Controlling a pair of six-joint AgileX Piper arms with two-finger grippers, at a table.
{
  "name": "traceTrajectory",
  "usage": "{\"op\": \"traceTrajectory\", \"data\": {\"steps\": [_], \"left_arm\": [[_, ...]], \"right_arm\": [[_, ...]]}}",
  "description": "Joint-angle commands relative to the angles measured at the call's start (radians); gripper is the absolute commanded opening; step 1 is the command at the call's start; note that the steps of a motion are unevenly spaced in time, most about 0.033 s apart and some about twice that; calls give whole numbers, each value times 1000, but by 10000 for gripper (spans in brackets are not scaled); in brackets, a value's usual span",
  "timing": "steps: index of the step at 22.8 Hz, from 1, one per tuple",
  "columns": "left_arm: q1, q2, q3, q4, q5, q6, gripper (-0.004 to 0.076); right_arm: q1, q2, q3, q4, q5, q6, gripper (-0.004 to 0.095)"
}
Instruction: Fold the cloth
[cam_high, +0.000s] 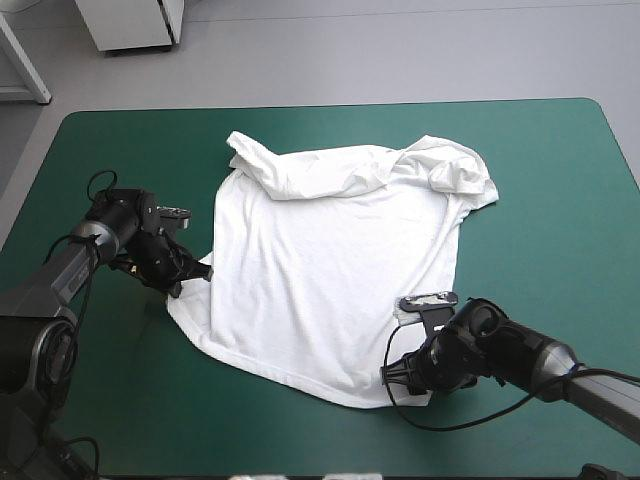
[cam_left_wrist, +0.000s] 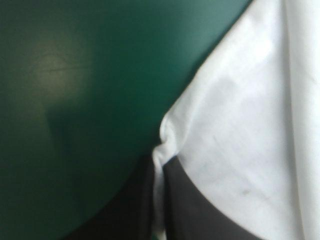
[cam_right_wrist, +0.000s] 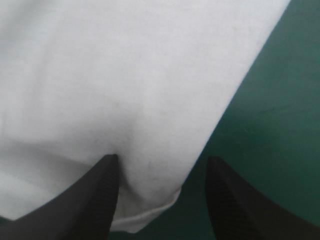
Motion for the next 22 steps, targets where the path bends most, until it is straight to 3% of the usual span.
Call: {"op": "traceTrajectory", "data": {"steps": [1, 6, 8, 13, 16, 22], "left_arm": [[3, -12, -5, 10, -35, -5, -9], [3, -14, -5, 0, -36, -5, -9], [3, -29, -7, -10, -14, 1, -9], [3, -220, -86, -15, 84, 26, -9], [3, -370, -222, -82, 145, 26, -9], [3, -469, -483, -295, 151, 47, -9]], "right_arm": [[1, 21, -19, -18, -54, 8, 440], [1, 108, -19, 3, -49, 2, 186], [1, 111, -19, 18, -34, -25, 2], [1, -46, -194, -177, 174, -9, -17], [1, -148, -429, -358, 276, -20, -17], [1, -165, -787, -529, 372, -162, -17]]}}
